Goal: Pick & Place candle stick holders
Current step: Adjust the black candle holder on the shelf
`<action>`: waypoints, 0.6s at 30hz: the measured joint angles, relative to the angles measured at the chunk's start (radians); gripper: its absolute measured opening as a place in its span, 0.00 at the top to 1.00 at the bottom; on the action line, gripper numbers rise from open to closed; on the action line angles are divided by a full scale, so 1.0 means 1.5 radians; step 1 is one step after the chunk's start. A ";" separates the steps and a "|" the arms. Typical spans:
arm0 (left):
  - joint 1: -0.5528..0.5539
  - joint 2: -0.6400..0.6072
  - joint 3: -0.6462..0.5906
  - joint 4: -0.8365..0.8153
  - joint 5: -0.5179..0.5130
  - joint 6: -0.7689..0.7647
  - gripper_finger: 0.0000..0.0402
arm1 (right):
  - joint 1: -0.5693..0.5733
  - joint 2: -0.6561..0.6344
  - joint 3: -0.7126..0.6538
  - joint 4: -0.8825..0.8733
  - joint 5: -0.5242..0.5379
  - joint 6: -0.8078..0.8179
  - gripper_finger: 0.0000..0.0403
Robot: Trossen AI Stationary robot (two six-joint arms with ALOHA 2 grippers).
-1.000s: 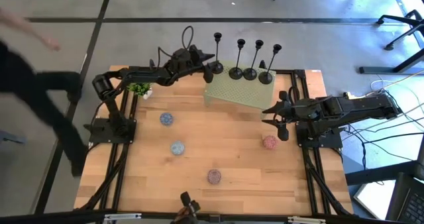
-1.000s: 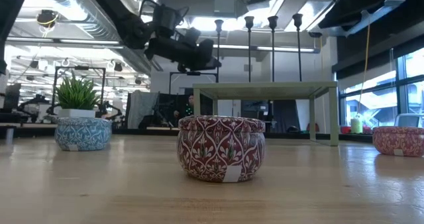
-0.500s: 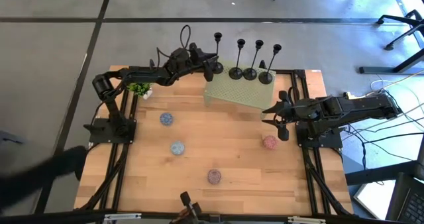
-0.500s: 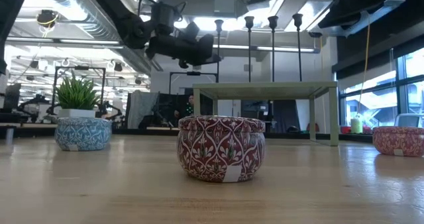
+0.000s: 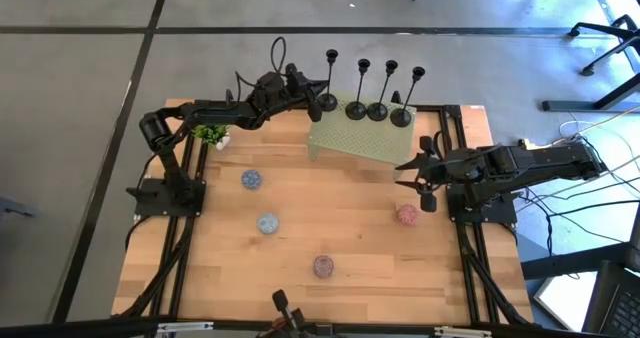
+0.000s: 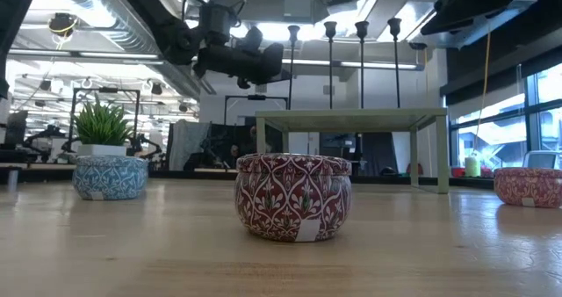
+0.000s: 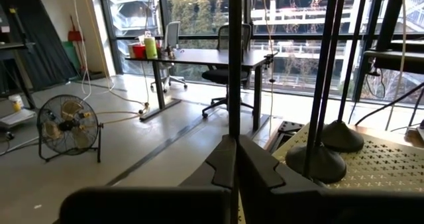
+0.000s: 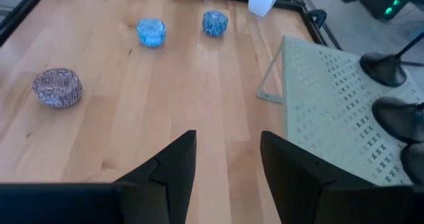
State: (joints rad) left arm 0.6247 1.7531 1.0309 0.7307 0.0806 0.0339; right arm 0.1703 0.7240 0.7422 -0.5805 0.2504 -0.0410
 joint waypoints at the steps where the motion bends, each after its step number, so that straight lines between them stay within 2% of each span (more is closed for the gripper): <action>1: 0.000 0.000 0.000 0.000 0.000 -0.006 0.99 | 0.000 0.000 0.000 0.006 0.000 -0.003 0.57; 11: -0.001 -0.001 0.000 -0.009 -0.012 -0.010 0.98 | 0.000 0.000 0.000 0.021 0.000 -0.008 0.57; 14: 0.000 -0.003 0.002 -0.031 -0.039 -0.021 0.93 | 0.000 0.000 0.000 0.021 0.000 -0.008 0.57; 18: 0.005 0.000 -0.001 -0.039 -0.029 -0.025 0.83 | 0.000 0.000 0.000 0.021 0.000 -0.007 0.57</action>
State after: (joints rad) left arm 0.6319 1.7534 1.0298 0.6718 0.0368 -0.0041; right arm 0.1703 0.7242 0.7425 -0.5491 0.2508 -0.0521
